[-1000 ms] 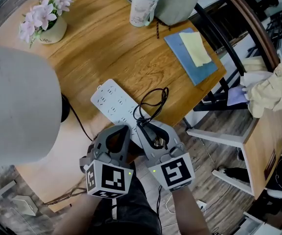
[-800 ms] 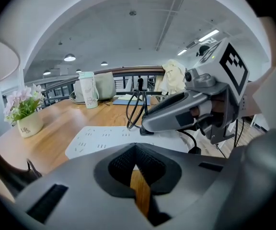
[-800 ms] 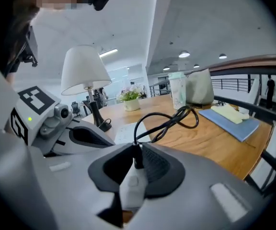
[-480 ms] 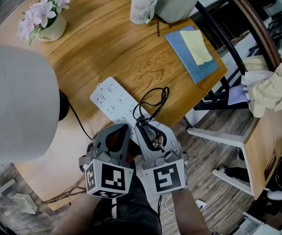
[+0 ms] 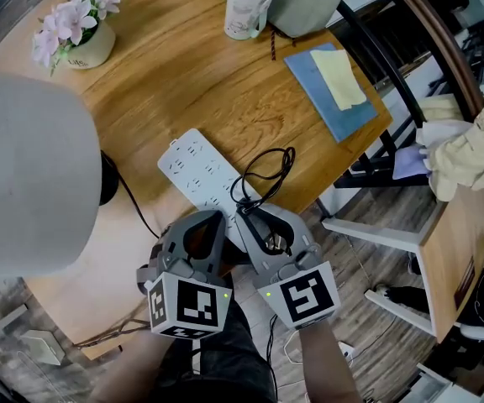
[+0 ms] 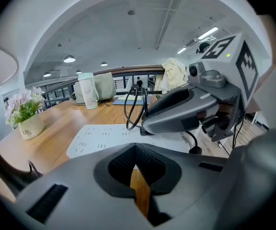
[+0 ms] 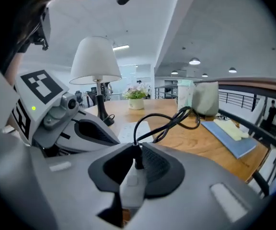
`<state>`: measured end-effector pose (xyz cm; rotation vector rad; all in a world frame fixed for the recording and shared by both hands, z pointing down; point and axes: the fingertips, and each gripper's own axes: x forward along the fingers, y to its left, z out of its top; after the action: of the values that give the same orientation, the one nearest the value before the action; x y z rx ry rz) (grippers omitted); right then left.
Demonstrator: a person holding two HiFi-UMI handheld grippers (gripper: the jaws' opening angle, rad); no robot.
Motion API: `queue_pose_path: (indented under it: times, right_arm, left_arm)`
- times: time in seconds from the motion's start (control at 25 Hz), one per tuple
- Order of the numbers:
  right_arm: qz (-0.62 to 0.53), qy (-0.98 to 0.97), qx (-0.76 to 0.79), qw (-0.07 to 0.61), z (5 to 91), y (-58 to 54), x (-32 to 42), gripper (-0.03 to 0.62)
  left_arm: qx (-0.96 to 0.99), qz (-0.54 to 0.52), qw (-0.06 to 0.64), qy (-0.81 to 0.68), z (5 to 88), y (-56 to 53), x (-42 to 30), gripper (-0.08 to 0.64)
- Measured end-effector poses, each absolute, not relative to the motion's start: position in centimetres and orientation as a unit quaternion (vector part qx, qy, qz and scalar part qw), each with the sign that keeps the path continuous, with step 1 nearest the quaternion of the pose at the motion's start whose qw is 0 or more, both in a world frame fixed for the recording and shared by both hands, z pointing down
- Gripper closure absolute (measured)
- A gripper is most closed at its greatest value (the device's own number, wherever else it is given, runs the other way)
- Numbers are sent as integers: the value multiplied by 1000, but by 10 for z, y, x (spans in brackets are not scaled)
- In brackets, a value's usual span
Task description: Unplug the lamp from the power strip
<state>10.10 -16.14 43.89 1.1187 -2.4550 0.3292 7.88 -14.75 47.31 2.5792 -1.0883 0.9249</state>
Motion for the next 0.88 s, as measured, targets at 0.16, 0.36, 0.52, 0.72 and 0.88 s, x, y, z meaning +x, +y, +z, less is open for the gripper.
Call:
queue_pose_path:
  times: [0.16, 0.36, 0.52, 0.72, 0.88]
  right_arm:
    - [79, -892, 387, 219, 434, -159, 94, 528]
    - [150, -881, 409, 184, 439, -163, 108, 528]
    - [83, -881, 405, 230, 435, -160, 102, 528]
    - [54, -888, 400, 222, 431, -161, 94, 526]
    - [158, -877, 414, 186, 443, -168, 111, 526]
  left_arm:
    - [869, 316, 95, -369, 474, -147, 77, 568]
    - [871, 316, 93, -364, 474, -148, 82, 568]
    - [871, 320, 82, -365, 472, -149, 83, 571]
    - [869, 325, 79, -366, 473, -148, 81, 571]
    - [873, 341, 67, -342, 473, -149, 87, 566]
